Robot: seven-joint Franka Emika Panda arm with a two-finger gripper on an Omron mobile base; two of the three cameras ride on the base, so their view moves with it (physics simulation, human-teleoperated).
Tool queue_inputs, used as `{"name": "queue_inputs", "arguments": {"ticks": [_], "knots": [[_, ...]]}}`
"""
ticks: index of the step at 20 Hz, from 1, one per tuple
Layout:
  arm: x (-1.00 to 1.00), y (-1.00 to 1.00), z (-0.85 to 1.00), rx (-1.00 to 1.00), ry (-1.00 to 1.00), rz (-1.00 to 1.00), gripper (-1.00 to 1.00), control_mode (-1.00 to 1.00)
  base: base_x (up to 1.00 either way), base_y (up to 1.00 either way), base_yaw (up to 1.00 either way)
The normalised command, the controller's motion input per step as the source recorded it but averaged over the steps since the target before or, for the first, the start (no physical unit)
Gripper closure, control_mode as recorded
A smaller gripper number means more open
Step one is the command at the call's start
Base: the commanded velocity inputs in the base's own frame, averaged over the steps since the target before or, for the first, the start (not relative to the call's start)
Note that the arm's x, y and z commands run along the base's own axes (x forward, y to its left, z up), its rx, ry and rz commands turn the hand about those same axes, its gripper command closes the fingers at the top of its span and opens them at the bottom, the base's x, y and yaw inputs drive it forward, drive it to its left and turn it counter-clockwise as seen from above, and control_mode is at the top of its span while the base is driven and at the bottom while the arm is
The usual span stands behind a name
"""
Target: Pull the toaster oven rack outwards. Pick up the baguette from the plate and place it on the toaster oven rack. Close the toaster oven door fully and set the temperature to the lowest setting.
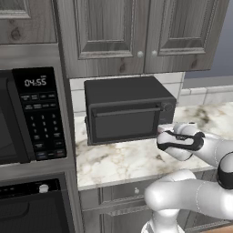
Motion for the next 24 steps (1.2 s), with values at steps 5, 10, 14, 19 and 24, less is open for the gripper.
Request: {"name": "queue_inputs", "arguments": {"ticks": [5,10,14,19,24], "knots": [[0.03,0.0,0.0,0.0,0.0,0.0,-1.0,-1.0,0.0,0.0,0.0],[0.0,0.0,0.0,0.0,0.0,0.0,-1.0,-1.0,0.0,0.0,0.0],[0.09,0.01,-0.02,0.0,0.0,0.0,-1.0,-1.0,0.0,0.0,0.0],[0.14,0.07,-0.11,0.0,0.0,-0.01,-1.0,-1.0,0.0,0.0,0.0],[0.02,0.12,-0.15,0.0,0.0,0.0,-1.0,-1.0,0.0,0.0,0.0]]}}
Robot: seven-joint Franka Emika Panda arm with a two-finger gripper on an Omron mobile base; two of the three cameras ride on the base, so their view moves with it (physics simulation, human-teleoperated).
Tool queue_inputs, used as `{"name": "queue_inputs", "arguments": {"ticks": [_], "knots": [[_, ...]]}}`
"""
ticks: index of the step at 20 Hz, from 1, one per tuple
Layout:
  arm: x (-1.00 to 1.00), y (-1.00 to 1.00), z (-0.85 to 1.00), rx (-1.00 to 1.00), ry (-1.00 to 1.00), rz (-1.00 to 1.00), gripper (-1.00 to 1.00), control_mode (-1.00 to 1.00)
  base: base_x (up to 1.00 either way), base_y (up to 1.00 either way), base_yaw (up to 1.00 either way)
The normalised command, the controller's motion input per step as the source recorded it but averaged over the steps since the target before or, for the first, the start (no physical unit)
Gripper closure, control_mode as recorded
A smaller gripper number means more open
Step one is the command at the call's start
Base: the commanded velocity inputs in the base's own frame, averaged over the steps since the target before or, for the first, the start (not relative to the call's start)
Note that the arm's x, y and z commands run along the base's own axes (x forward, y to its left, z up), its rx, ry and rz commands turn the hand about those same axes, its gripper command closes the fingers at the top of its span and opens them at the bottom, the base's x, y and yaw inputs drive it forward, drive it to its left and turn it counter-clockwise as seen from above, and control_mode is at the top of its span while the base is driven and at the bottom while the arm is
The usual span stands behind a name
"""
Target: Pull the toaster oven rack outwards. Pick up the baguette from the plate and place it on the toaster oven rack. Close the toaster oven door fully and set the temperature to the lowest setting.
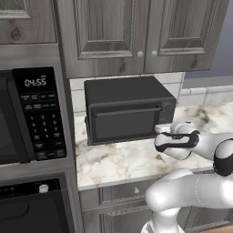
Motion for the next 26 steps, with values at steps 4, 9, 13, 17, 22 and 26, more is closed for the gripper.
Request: {"name": "queue_inputs", "arguments": {"ticks": [4,9,13,17,22,26], "knots": [[0.03,0.07,-0.1,0.0,0.0,0.0,-1.0,-1.0,0.0,0.0,0.0],[0.05,0.0,-0.02,0.0,0.0,0.0,-1.0,-1.0,0.0,0.0,0.0],[0.05,-0.09,0.0,0.0,0.0,0.0,-1.0,-1.0,0.0,0.0,0.0],[0.0,-0.14,0.0,0.0,0.0,0.0,-1.0,-1.0,0.0,0.0,0.0],[0.04,-0.01,0.0,0.0,0.0,0.0,-1.0,-1.0,0.0,0.0,0.0],[0.16,0.03,0.0,0.0,0.0,0.0,-1.0,-1.0,0.0,0.0,0.0]]}}
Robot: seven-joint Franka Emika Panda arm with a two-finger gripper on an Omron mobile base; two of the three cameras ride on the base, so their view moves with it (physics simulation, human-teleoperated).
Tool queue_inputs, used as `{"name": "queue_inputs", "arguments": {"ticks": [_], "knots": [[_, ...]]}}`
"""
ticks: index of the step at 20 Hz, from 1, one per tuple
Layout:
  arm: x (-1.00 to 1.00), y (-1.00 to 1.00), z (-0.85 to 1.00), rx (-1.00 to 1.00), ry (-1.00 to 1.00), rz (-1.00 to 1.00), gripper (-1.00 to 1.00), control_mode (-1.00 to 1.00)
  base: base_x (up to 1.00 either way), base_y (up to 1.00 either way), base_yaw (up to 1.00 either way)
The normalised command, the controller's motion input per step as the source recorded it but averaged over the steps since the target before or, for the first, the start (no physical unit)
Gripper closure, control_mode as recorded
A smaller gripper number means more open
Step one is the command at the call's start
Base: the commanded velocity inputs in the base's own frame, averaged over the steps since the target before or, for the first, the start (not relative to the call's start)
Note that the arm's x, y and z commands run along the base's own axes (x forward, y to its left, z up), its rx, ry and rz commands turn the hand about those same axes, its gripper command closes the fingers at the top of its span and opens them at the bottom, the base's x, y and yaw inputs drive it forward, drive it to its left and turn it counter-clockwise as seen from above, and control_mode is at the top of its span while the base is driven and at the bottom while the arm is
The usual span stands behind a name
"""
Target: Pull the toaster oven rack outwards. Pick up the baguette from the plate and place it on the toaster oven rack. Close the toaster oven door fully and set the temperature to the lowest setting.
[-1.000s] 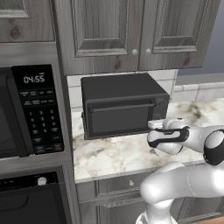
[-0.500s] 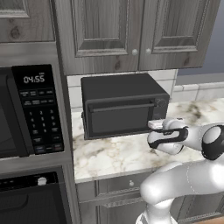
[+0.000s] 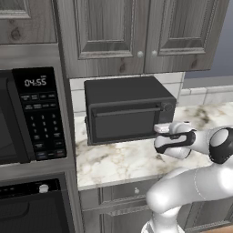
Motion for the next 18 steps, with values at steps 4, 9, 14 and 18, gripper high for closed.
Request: {"name": "queue_inputs", "arguments": {"ticks": [4,9,14,18], "knots": [[0.11,0.0,0.0,0.0,0.0,0.0,-1.0,-1.0,0.0,0.0,0.0],[0.01,0.0,-0.09,0.0,0.0,0.0,-1.0,-1.0,0.0,0.0,0.0],[0.0,0.0,-0.08,0.0,0.0,0.0,-1.0,-1.0,0.0,0.0,0.0],[0.0,0.0,0.0,0.0,0.0,0.0,-1.0,-1.0,0.0,0.0,0.0]]}}
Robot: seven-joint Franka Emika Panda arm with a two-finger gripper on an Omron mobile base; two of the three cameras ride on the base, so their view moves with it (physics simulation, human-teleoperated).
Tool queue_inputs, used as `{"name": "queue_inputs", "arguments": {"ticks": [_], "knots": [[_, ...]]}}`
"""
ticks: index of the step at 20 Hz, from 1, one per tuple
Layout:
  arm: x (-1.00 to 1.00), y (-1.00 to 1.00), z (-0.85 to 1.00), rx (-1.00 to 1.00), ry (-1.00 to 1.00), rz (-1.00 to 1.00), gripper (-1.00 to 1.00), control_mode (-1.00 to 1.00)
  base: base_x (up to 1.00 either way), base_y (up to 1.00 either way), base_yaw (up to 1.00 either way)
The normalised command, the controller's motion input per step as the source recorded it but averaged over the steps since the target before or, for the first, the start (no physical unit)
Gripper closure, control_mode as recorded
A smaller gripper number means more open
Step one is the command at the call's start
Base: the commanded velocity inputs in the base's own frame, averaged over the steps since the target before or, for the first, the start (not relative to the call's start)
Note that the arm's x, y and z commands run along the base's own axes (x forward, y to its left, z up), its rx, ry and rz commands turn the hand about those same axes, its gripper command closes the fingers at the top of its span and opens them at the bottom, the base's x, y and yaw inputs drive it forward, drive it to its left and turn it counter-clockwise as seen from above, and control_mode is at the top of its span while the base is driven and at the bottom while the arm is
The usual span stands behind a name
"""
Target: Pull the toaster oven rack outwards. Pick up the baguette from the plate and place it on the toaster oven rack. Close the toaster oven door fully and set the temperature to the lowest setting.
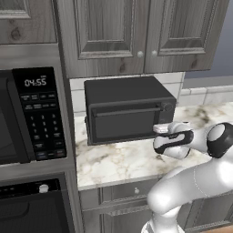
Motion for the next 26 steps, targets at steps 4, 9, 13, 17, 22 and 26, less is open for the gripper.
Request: {"name": "queue_inputs", "arguments": {"ticks": [4,9,13,17,22,26], "knots": [[0.0,0.0,0.0,0.0,0.0,0.0,-1.0,-1.0,0.0,0.0,0.0],[0.0,0.0,0.0,0.0,0.0,0.0,-1.0,-1.0,0.0,0.0,0.0],[0.0,0.0,0.0,0.0,0.0,0.0,1.0,-1.0,0.0,0.0,0.0],[0.0,0.0,0.0,0.0,0.0,0.0,1.0,-1.0,0.0,0.0,0.0],[0.0,0.0,0.0,0.0,0.0,0.0,1.0,-1.0,0.0,0.0,0.0],[0.0,0.0,0.0,0.0,0.0,0.0,1.0,-1.0,0.0,0.0,0.0]]}}
